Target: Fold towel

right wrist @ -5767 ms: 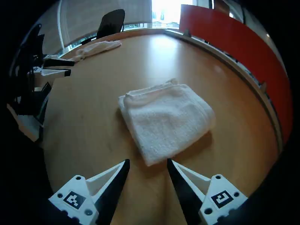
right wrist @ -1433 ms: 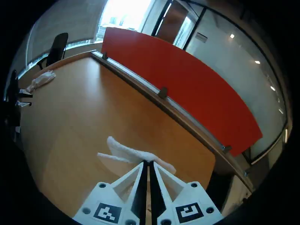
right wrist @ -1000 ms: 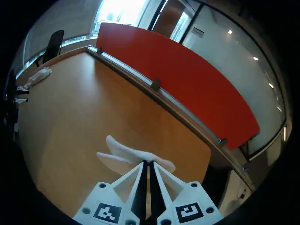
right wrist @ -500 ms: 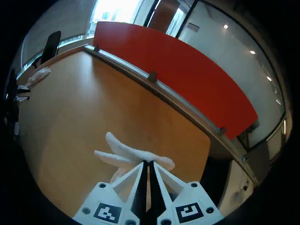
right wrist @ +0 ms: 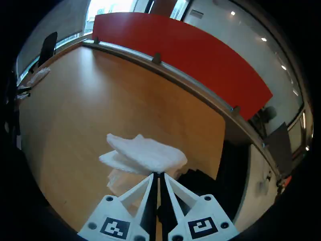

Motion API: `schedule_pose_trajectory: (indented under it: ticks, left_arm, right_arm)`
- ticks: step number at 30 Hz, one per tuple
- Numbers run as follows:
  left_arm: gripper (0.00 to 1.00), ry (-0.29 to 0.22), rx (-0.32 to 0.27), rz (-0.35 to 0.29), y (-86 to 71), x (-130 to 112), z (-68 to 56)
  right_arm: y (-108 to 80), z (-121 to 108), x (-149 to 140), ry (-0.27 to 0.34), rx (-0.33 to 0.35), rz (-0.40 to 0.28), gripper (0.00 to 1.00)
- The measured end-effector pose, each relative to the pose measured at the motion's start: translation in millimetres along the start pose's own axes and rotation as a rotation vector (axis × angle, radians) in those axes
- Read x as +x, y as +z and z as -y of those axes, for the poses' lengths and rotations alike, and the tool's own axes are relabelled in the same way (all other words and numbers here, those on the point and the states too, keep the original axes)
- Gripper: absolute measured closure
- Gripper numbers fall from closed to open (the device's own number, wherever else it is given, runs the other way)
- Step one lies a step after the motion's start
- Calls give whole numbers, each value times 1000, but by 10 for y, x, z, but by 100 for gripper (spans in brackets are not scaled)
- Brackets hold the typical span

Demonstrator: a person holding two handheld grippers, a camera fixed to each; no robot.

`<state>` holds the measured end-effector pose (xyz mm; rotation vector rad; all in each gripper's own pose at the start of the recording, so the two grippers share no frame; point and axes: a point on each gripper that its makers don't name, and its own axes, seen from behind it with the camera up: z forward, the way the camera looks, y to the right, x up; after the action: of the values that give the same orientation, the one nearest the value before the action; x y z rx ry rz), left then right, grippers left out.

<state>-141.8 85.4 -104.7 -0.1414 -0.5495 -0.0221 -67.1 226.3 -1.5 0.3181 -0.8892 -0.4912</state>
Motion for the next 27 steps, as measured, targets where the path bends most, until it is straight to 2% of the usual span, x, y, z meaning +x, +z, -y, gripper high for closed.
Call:
schedule_pose_trajectory:
  ticks: [12, 19, 27]
  left_arm:
    - [10, 5, -1, 3, -16, -6, 13]
    - [10, 9, 1, 6, -22, -16, 22]
    - [10, 15, 3, 10, -39, -30, 23]
  right_arm:
    - [30, 49, -459, 57, -2, 66, 97]
    - [119, 85, -730, 116, -6, 100, 97]
    - [196, 99, -974, 158, -21, 141, 97]
